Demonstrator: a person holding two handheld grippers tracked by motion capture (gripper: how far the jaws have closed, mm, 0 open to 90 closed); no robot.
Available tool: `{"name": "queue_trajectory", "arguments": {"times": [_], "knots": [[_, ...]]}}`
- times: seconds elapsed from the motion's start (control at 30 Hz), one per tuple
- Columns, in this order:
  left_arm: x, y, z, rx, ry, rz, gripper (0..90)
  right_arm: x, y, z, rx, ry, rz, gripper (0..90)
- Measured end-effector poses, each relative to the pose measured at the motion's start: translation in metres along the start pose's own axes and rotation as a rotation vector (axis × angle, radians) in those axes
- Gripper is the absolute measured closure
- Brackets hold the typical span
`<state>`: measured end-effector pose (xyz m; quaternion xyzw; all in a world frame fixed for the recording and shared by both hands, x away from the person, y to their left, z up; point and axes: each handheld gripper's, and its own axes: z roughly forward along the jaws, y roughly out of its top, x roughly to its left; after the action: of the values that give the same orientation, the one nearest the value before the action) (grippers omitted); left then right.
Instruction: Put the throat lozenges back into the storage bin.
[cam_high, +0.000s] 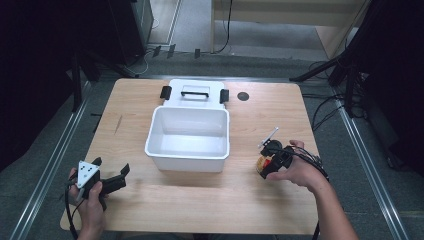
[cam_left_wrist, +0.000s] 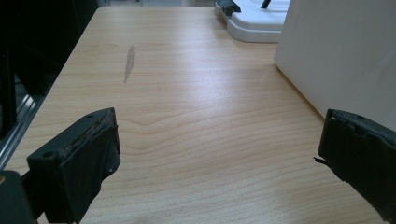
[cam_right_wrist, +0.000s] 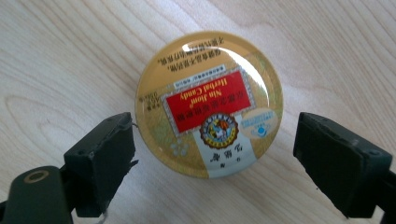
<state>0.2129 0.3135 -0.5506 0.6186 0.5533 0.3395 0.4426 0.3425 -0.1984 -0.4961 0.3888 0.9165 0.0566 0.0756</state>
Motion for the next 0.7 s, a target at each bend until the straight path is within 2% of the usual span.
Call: {"name": "queue_trajectory", "arguments": {"times": [0.27, 0.5, 0.6, 0.7], "knots": [[-0.001, 0.001, 0.002, 0.012, 0.003, 0.001, 0.0, 0.001, 0.01, 0.007, 0.034, 0.015, 0.018, 12.7], [-0.002, 0.001, 0.002, 0.022, 0.0, 0.021, 0.0, 0.001, 0.015, 0.016, 0.064, 0.009, 0.044, 12.9], [-0.002, 0.001, 0.002, 0.022, -0.001, 0.02, 0.0, 0.001, 0.015, 0.019, 0.075, 0.012, 0.047, 17.3], [-0.002, 0.001, 0.002, 0.022, -0.002, 0.019, 0.0, -0.001, 0.015, 0.019, 0.06, 0.031, 0.052, 20.0]]}}
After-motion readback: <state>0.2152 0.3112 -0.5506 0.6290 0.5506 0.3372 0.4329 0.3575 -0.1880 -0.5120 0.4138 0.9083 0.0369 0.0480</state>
